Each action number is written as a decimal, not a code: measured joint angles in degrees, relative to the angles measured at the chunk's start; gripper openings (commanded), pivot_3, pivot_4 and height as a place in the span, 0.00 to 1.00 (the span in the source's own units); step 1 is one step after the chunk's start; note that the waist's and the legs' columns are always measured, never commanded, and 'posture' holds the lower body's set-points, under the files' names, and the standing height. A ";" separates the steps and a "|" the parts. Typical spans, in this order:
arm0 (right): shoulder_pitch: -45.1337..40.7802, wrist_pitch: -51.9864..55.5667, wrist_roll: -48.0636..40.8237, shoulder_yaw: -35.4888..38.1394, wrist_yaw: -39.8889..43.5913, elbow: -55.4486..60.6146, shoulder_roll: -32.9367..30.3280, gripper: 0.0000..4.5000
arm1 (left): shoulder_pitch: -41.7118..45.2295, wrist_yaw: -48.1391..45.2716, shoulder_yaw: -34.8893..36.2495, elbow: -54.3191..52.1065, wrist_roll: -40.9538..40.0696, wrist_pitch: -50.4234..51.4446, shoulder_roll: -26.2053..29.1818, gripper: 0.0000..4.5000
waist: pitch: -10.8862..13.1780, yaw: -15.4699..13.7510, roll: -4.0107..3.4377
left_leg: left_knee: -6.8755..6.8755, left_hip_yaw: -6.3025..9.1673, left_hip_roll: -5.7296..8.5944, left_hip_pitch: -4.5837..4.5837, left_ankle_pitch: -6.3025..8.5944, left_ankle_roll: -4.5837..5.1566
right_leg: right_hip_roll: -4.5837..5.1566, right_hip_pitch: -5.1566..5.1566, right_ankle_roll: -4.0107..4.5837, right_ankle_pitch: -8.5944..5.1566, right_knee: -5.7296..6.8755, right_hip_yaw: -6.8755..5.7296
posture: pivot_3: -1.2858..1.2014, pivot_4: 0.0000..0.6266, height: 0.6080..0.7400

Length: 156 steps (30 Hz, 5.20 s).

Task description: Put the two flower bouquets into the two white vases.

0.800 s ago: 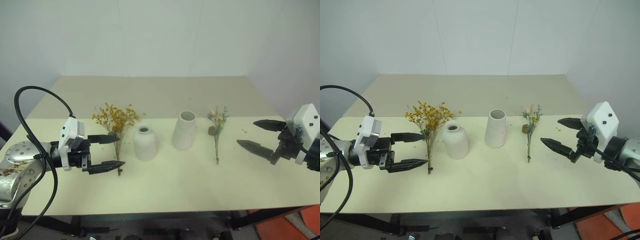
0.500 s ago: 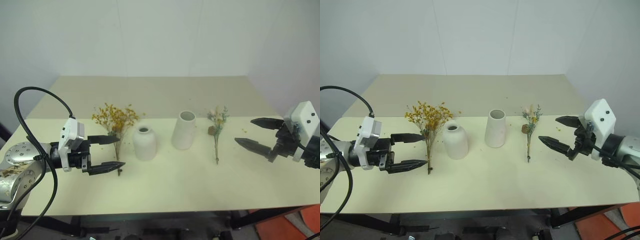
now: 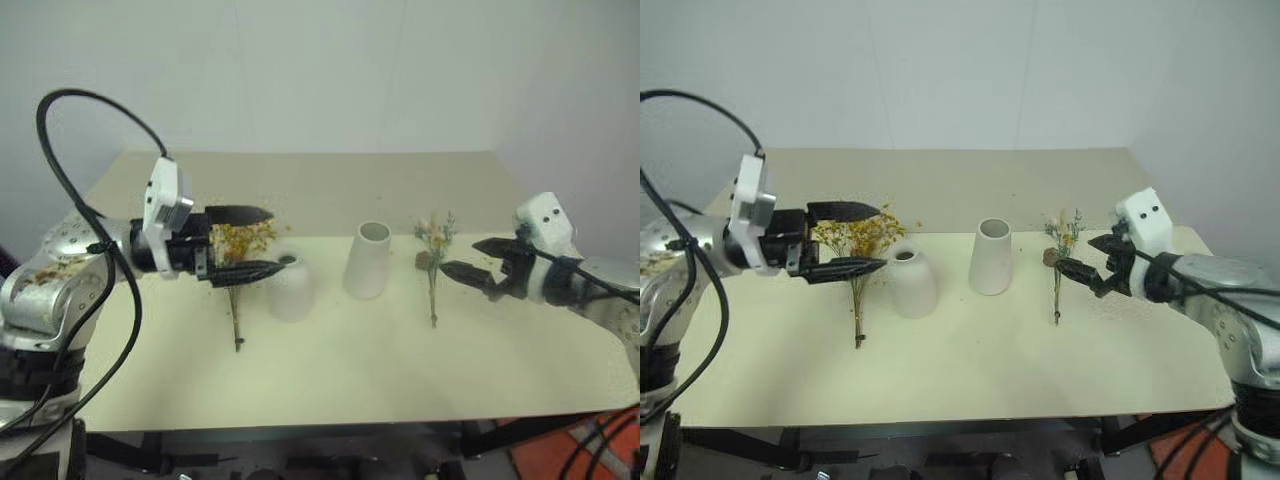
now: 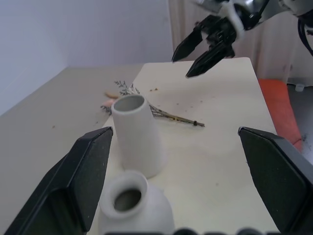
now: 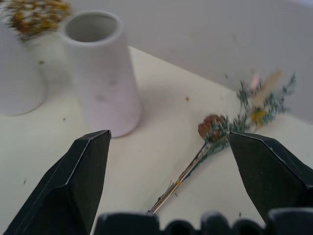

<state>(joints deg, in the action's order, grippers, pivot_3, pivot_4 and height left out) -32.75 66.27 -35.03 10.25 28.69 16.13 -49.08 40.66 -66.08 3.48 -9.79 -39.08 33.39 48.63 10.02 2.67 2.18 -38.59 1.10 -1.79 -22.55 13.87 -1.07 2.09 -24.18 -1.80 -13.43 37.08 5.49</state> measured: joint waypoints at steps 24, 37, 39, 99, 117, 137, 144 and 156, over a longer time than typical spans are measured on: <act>-18.20 1.84 18.63 -19.84 -3.52 -37.87 13.59 0.58 | 19.75 -11.23 -17.87 18.74 15.39 -2.23 -14.52 1.00 | 0.01 0.21 -0.03 | -0.15 0.10 0.04 -0.32 0.04 0.08 | 0.00 -0.20 0.01 0.04 0.01 -0.06 | 0.52 0.24 1.00; -19.88 -0.12 23.52 -16.28 -4.26 -41.51 18.53 0.00 | 21.23 -12.29 -17.94 21.73 18.76 -3.30 -15.86 1.00 | -0.01 1.40 -0.04 | -0.16 0.15 0.04 -0.27 0.04 0.09 | 0.00 -0.14 0.00 0.05 0.05 -0.07 | 0.52 0.24 1.00; -20.20 2.34 22.78 -11.78 -6.41 -41.81 19.73 0.00 | 21.30 -12.21 -17.71 22.07 18.78 -3.41 -15.84 1.00 | 0.00 1.31 -0.04 | -0.16 0.15 0.05 -0.30 0.04 0.09 | 0.01 -0.18 0.00 0.05 0.05 -0.07 | 0.52 0.24 1.00; -5.95 -59.97 21.49 -7.71 -8.53 -22.74 43.05 0.00 | 26.56 -2.29 -18.18 30.68 26.27 7.76 -18.50 1.00 | 0.06 1.35 -0.18 | -0.19 0.21 0.10 -0.74 0.03 0.09 | 0.02 -0.89 0.03 0.08 0.89 -0.04 | 0.52 0.24 1.00; 2.31 -62.85 22.67 -9.19 -10.17 -16.75 42.90 0.80 | 26.54 -3.38 -18.18 29.50 27.50 5.84 -17.77 1.00 | 0.06 1.29 -0.18 | -0.21 0.23 0.10 -0.78 0.03 0.08 | 0.02 -0.89 0.02 0.08 0.89 -0.04 | 0.52 0.24 1.00; 4.70 -34.94 -4.79 -0.30 8.61 7.28 15.40 0.80 | 15.87 3.85 -4.60 7.58 20.37 20.14 -5.84 1.00 | 0.07 1.32 -0.17 | -0.25 0.24 0.08 -0.72 0.03 0.09 | 0.01 -0.83 0.01 0.06 0.59 -0.04 | 0.52 0.24 1.00; 0.65 -31.69 -7.39 -2.43 17.65 6.47 8.52 0.80 | 9.29 10.89 3.12 -4.37 15.54 29.68 -1.74 1.00 | 0.07 1.04 -0.15 | -0.31 0.24 0.08 -0.64 0.03 0.09 | 0.01 -0.72 -0.01 0.04 0.55 -0.07 | 0.52 0.24 1.00; -6.87 -32.61 -2.22 -8.61 27.34 -3.93 7.03 0.80 | -1.86 22.10 12.44 -18.07 9.95 47.28 5.62 1.00 | 0.08 0.97 -0.13 | -0.32 0.24 0.07 -0.62 0.03 0.09 | 0.01 -0.72 -0.01 0.04 0.56 -0.08 | 0.52 0.24 1.00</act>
<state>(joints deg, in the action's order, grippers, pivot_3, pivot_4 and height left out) -39.62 33.67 -37.25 1.63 56.03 12.20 -42.05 38.80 -43.98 15.92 -27.86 -29.12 80.66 54.25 10.11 3.64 2.05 -38.91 1.33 -1.71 -23.17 13.90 -0.98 2.10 -24.90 -1.81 -13.39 37.64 5.41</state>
